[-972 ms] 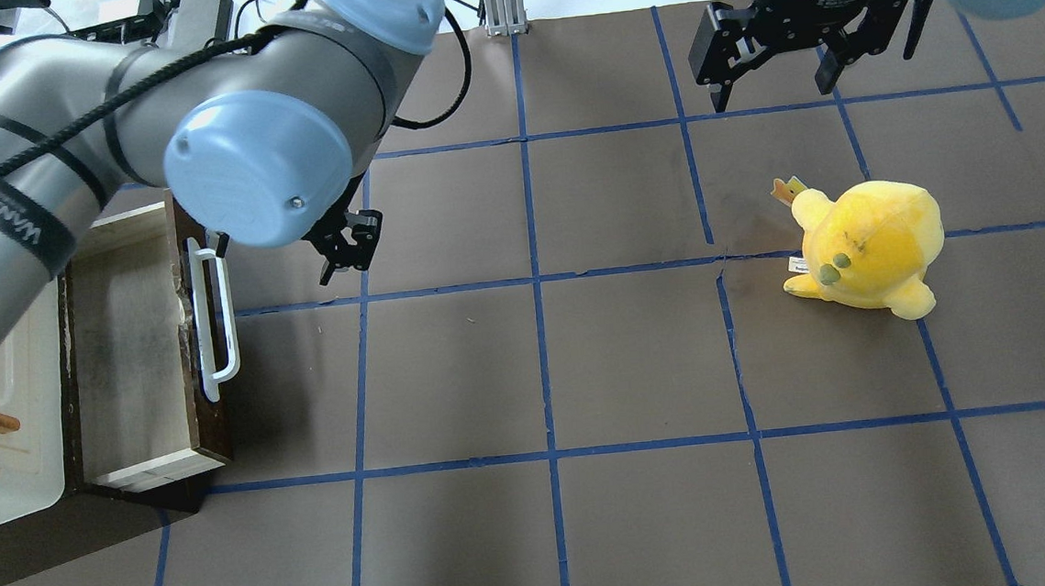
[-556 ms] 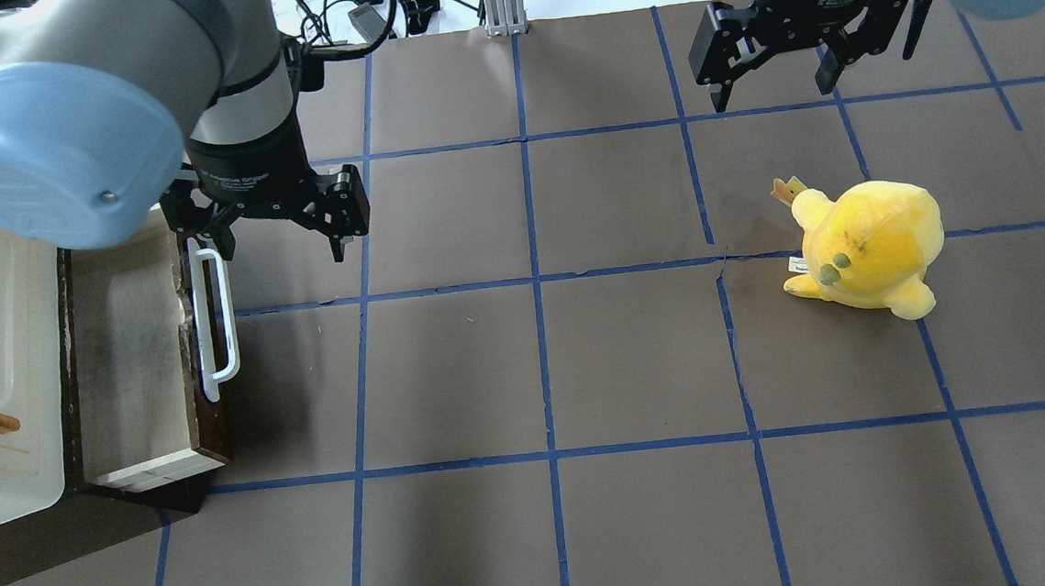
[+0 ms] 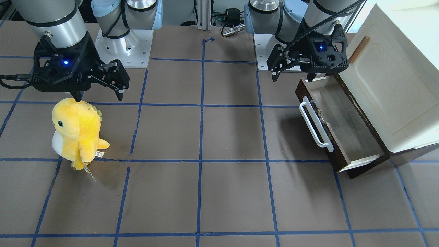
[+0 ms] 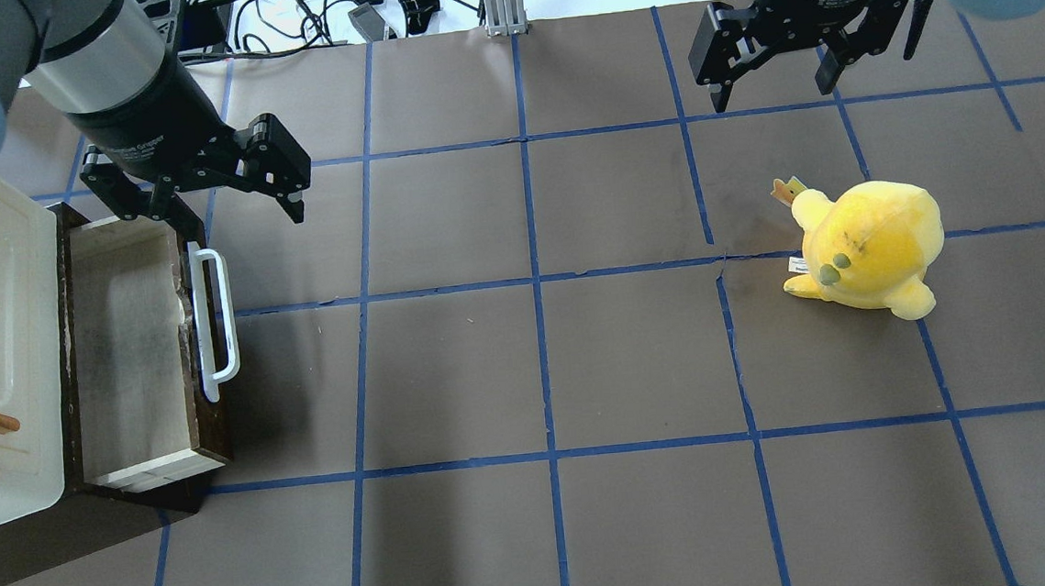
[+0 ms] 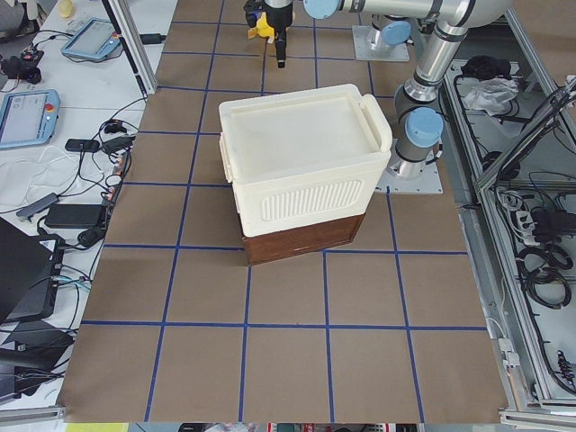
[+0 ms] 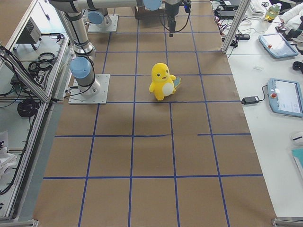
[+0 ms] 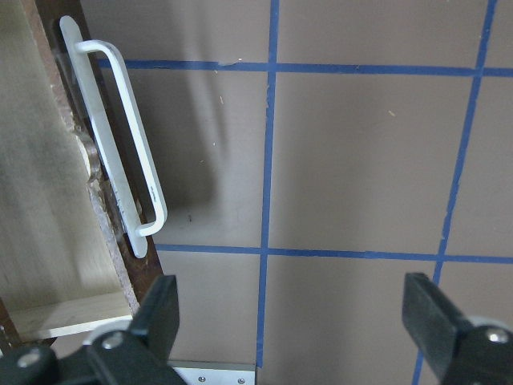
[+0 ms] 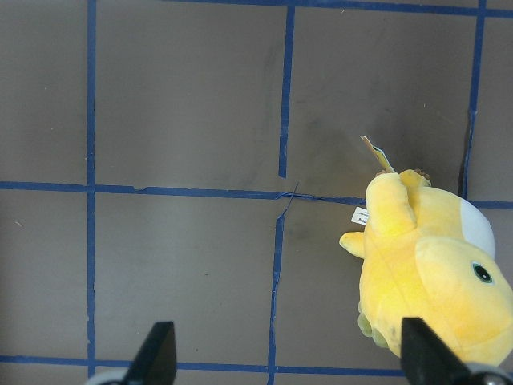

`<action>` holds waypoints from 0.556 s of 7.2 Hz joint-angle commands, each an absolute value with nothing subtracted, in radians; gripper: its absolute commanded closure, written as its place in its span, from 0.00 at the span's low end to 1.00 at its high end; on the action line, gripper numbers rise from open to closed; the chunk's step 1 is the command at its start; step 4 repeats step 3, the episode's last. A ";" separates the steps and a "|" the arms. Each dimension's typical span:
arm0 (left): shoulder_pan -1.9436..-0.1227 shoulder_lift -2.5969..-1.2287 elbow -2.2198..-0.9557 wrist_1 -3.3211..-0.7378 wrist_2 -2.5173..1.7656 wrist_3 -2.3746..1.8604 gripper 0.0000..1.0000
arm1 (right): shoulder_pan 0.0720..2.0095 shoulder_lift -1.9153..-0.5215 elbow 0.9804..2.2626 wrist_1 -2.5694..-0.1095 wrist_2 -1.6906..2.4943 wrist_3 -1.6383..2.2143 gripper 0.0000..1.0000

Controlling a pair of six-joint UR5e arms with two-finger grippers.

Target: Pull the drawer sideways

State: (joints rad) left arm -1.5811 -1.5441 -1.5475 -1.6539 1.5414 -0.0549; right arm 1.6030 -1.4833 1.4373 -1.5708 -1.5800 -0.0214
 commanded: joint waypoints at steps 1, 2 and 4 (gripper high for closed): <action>-1.575 -1.543 -1.546 -1.651 1.532 -0.025 0.00 | 1.603 -1.483 1.437 -1.571 -1.580 -0.021 0.00; -1.575 -1.543 -1.546 -1.643 1.532 -0.025 0.00 | 1.603 -1.483 1.437 -1.571 -1.580 -0.023 0.00; -1.575 -1.545 -1.548 -1.641 1.532 -0.025 0.00 | 1.603 -1.483 1.437 -1.571 -1.580 -0.021 0.00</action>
